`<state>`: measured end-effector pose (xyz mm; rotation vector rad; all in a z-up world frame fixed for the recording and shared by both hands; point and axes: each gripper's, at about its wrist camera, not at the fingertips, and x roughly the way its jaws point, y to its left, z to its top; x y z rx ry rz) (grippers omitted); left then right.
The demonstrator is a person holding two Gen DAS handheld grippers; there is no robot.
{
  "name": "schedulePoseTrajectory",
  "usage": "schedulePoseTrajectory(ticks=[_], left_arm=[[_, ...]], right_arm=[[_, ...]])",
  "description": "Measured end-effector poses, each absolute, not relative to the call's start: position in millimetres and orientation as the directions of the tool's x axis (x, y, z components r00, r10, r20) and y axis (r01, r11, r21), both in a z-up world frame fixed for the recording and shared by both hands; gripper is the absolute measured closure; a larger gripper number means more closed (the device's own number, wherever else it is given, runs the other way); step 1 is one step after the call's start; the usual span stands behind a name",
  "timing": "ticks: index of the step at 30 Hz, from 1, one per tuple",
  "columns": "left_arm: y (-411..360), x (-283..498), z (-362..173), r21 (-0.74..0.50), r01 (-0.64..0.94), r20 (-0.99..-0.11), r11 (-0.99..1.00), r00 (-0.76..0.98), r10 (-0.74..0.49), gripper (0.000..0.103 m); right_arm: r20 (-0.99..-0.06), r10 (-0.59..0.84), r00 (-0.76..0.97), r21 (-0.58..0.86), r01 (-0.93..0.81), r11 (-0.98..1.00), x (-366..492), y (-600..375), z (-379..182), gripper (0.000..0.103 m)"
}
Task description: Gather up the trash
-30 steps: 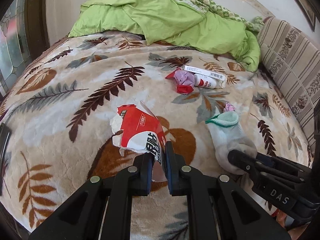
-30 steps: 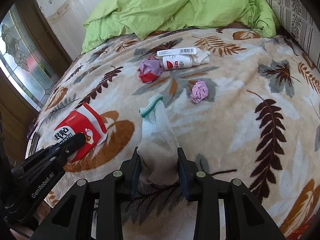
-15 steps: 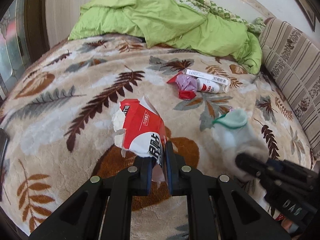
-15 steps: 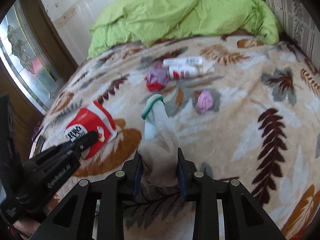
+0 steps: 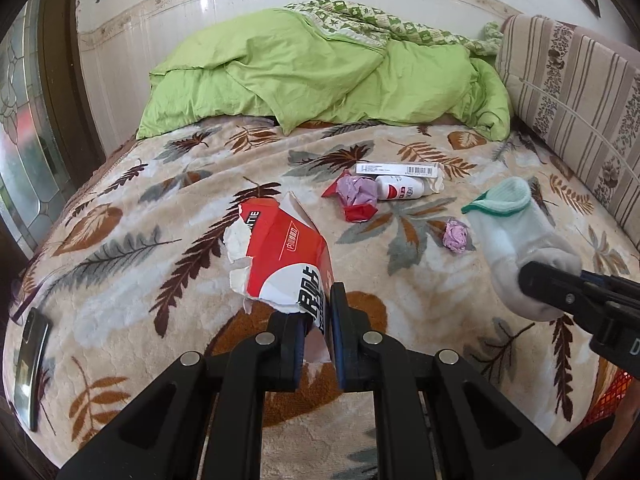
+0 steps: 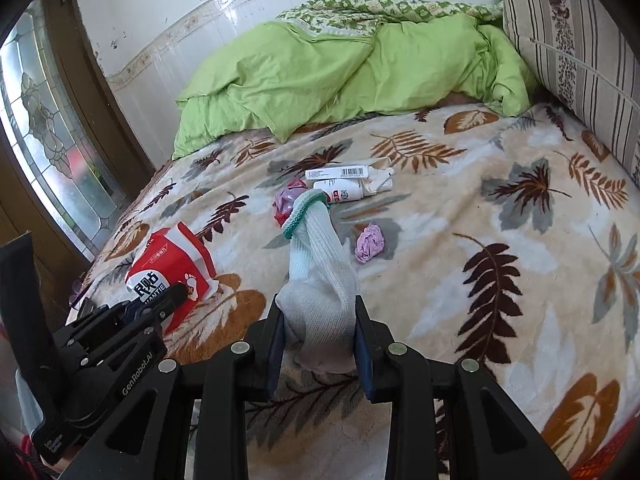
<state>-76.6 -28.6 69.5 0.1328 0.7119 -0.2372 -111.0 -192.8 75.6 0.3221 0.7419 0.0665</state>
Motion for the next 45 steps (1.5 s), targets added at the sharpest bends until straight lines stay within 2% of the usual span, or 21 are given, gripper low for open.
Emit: schedulePoseTrajectory(ticks=[14, 18, 45], left_arm=[[-46, -73, 69, 0.027, 0.289, -0.668, 0.957, 0.717, -0.198, 0.092], [-45, -73, 70, 0.015, 0.293, -0.667, 0.956, 0.715, -0.209, 0.092], [-43, -63, 59, -0.01, 0.317, -0.692, 0.949, 0.683, -0.235, 0.092]], right_arm=[[-0.663, 0.135, 0.736, 0.27, 0.067, 0.961, -111, -196, 81, 0.071], [-0.66, 0.151, 0.736, 0.315, 0.088, 0.945, -118, -204, 80, 0.071], [-0.677, 0.13, 0.724, 0.325, 0.136, 0.936, -103, -201, 68, 0.071]])
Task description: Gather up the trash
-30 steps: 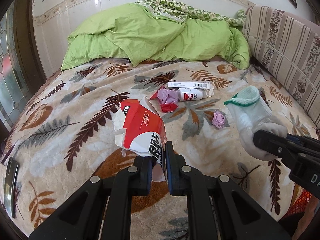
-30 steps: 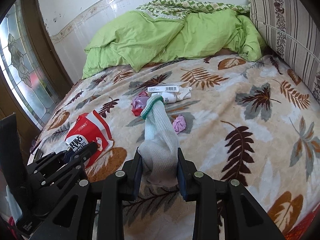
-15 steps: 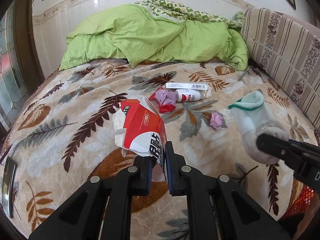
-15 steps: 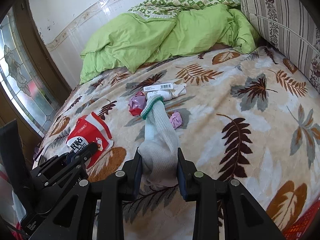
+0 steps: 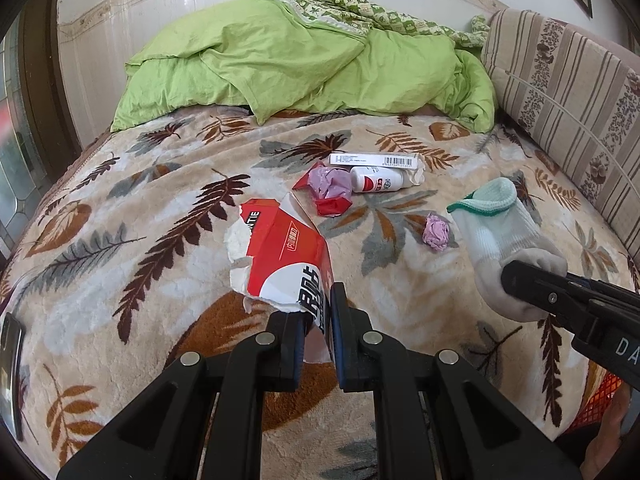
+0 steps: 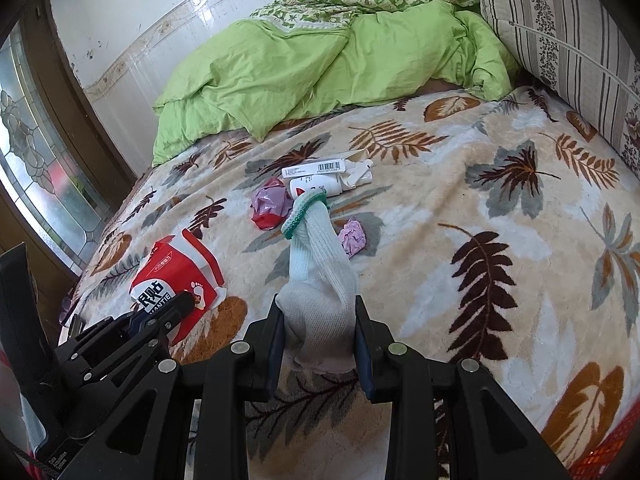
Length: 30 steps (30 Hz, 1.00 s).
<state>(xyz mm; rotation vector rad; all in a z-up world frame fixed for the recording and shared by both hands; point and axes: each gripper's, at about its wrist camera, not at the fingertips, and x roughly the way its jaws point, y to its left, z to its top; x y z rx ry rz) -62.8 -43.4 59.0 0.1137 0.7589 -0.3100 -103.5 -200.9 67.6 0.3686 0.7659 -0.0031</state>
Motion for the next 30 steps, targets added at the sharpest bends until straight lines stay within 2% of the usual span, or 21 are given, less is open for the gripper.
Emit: schedulePoseTrajectory(ticks=[30], left_arm=[[-49, -57, 52, -0.03, 0.326, -0.706, 0.945, 0.662, -0.251, 0.092]], right_arm=[[-0.69, 0.121, 0.714, 0.352, 0.185, 0.917, -103, -217, 63, 0.071]])
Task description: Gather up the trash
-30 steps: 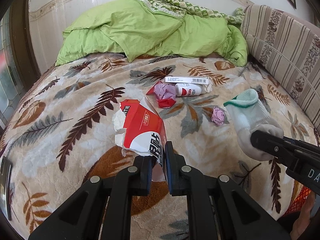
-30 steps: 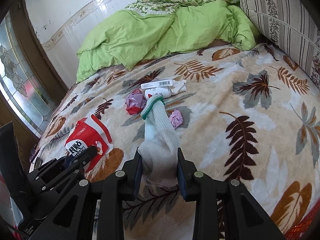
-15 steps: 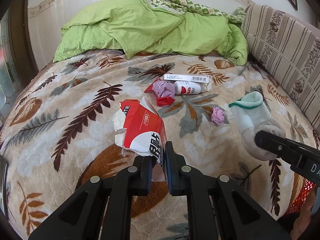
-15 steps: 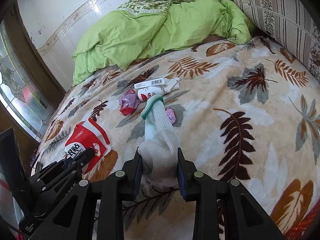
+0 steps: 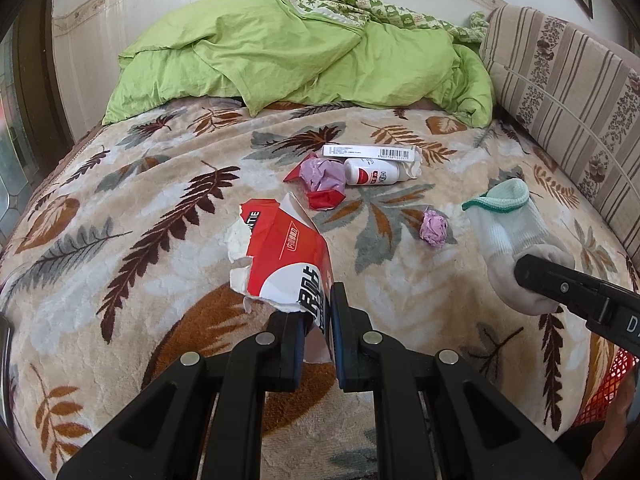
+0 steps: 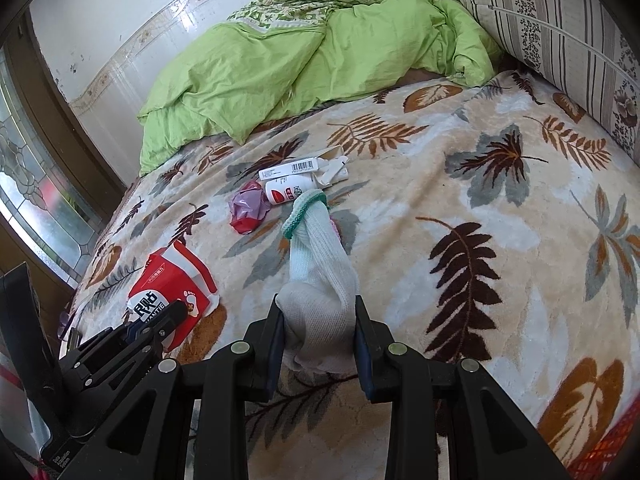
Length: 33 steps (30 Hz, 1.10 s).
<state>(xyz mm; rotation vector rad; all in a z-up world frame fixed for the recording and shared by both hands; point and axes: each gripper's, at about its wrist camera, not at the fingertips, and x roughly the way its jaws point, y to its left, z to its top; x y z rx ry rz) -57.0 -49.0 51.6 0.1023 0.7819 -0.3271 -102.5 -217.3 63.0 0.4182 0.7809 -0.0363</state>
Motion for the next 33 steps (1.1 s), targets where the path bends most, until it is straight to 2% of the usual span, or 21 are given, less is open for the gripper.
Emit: schedulePoseTrajectory(ticks=[12, 21, 25, 33], left_arm=[[-55, -63, 51, -0.041, 0.368, -0.709, 0.929, 0.645, -0.287, 0.092], [-67, -90, 63, -0.183, 0.468, -0.73, 0.865, 0.525, -0.438, 0.092], [-99, -118, 81, -0.189, 0.585, -0.709, 0.789, 0.475, -0.522, 0.092], [-184, -175, 124, -0.251, 0.784, -0.677, 0.568, 0.278, -0.682, 0.092]], right_arm=[[-0.683, 0.109, 0.722, 0.346, 0.189, 0.919, -107, -219, 68, 0.071], [-0.657, 0.142, 0.741, 0.413, 0.196, 0.889, -161, -245, 91, 0.071], [-0.642, 0.105, 0.759, 0.437, 0.25, 0.864, -204, -280, 102, 0.071], [-0.633, -0.077, 0.77, 0.45, 0.447, 0.773, -307, -366, 119, 0.071]])
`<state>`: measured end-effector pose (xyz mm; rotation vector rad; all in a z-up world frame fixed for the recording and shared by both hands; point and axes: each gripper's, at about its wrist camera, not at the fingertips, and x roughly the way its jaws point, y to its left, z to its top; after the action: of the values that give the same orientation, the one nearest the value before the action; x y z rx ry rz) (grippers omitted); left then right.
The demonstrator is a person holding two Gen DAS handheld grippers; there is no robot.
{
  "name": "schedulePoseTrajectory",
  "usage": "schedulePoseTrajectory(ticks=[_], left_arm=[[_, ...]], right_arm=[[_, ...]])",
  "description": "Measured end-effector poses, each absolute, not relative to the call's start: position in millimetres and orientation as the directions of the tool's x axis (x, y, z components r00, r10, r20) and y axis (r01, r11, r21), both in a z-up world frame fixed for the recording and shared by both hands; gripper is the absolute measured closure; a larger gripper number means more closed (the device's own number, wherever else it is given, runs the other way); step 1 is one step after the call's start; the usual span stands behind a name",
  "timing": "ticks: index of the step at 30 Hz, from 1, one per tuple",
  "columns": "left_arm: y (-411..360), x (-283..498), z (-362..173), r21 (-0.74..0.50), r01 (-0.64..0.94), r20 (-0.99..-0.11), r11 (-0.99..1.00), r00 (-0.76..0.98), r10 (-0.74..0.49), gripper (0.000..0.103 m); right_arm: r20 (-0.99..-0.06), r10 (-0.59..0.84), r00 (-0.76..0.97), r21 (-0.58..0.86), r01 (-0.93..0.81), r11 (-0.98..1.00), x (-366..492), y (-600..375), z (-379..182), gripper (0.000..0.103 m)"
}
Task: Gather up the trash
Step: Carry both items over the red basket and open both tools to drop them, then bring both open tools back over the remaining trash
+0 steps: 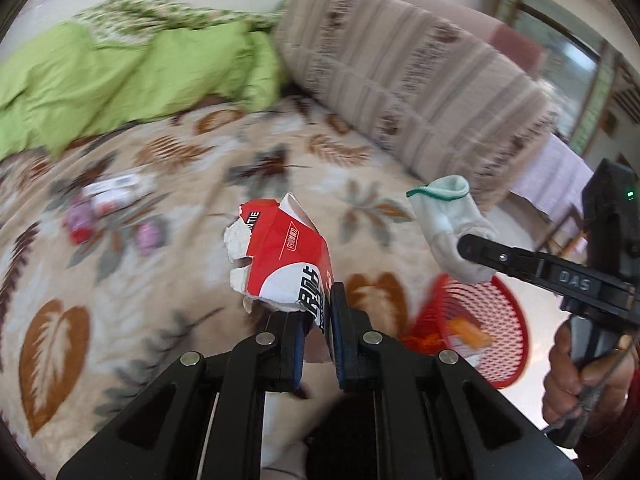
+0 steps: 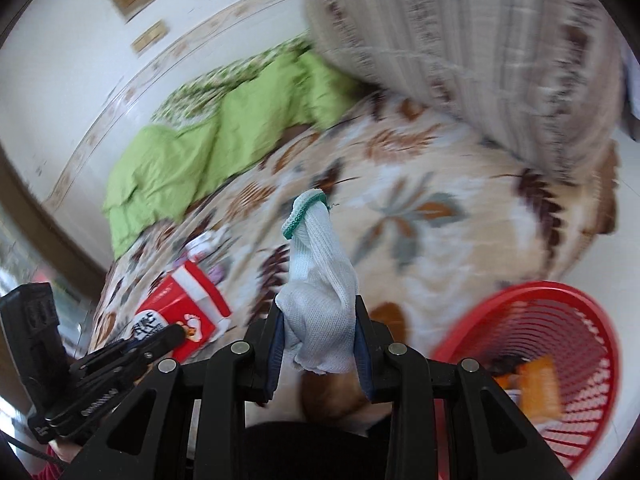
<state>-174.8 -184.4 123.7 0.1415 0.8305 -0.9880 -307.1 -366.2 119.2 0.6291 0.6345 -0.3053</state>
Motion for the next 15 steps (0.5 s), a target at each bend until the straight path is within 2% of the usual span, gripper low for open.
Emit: schedulePoseTrajectory(ticks=[4, 11, 12, 13, 15], left_arm=[[-234, -209, 135, -0.283, 0.85, -0.675, 0.445, 0.153, -0.721, 0.092], [-313, -269, 127, -0.308, 0.91, -0.705, 0.276, -0.024, -0.709, 0.092], [-322, -275, 123, -0.305, 0.915, -0.717, 0.265, -0.037, -0.696, 0.087], [-327, -279, 119, -0.292, 0.918, -0.732, 0.267, -0.035, -0.68, 0.072], [-325, -280, 116, -0.288, 0.914, -0.734, 0.286, -0.019, -0.678, 0.056]], right_arm=[[-0.644, -0.19, 0.741, 0.431, 0.556, 0.71, -366, -400, 125, 0.071], [-0.662, -0.284, 0.694, 0.431, 0.662, 0.613, -428, -430, 119, 0.068], [-0.667, -0.287, 0.687, 0.436, 0.673, 0.598, -432, -434, 116, 0.064], [-0.675, -0.286, 0.681, 0.443, 0.683, 0.581, -436, -437, 112, 0.053], [-0.678, -0.285, 0.677, 0.449, 0.689, 0.57, -441, -439, 108, 0.05]])
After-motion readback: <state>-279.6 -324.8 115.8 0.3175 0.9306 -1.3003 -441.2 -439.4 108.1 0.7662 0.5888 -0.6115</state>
